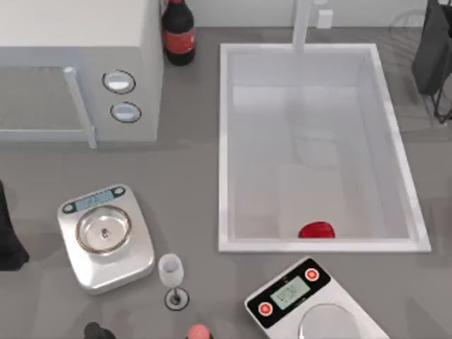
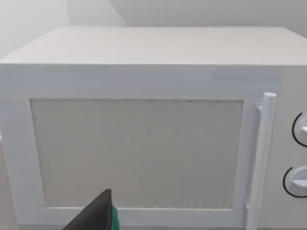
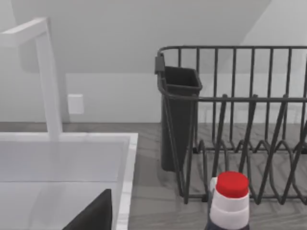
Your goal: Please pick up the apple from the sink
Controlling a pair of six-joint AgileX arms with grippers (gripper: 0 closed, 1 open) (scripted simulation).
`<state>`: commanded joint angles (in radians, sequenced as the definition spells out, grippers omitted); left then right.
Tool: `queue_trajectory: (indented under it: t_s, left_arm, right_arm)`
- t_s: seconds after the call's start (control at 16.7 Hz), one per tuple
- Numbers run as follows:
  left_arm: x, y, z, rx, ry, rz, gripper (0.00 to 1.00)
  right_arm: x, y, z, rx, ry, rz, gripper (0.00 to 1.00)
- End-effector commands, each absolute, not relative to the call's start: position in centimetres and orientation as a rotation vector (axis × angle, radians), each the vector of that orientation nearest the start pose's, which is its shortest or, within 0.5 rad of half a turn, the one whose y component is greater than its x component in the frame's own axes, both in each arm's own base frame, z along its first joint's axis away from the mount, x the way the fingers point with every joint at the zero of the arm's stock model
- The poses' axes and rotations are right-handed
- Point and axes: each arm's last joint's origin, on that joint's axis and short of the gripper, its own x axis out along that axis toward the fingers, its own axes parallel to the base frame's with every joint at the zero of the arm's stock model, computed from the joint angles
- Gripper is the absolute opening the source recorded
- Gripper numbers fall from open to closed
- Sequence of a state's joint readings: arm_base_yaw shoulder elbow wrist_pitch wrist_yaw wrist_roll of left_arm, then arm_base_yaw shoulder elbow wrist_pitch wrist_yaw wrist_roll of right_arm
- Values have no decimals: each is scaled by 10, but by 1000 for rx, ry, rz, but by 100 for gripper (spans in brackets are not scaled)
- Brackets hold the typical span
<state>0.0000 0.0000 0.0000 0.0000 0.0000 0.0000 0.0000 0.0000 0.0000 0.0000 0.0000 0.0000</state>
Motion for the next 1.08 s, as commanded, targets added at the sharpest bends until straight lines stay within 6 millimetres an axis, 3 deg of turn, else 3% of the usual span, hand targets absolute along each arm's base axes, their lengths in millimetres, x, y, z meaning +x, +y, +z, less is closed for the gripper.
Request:
queue_trajectory:
  t_s: [0.72, 1.08]
  left_arm:
    - [106, -1, 160, 0, 0, 0, 100]
    - [106, -1, 160, 0, 0, 0, 100]
  right_arm:
    - [106, -1, 162, 3, 7, 3, 100]
    - [116, 9, 207, 80, 214, 78, 100]
